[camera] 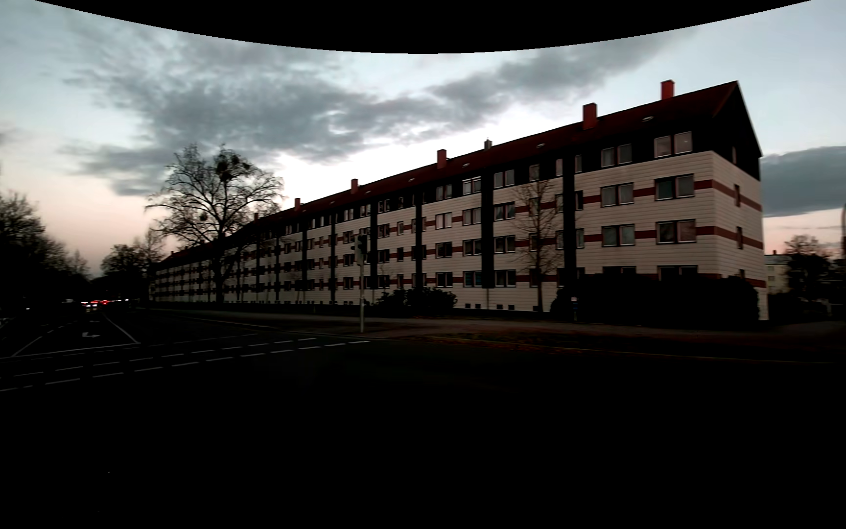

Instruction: Follow the waypoints while adhering to traffic rules and regulations

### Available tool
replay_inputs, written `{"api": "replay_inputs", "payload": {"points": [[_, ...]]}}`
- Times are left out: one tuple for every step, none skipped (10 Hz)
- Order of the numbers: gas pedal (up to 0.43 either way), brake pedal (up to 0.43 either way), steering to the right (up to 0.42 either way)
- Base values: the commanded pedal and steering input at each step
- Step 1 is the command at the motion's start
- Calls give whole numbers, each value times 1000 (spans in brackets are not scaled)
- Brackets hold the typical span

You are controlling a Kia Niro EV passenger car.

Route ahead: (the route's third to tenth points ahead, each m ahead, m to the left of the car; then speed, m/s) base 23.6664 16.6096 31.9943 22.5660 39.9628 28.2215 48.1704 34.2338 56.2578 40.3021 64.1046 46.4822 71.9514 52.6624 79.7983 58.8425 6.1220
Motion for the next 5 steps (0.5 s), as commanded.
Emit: {"api": "replay_inputs", "payload": {"points": [[130,0,-327],[138,0,-323],[138,0,-321],[150,0,-318],[150,0,-313]]}}
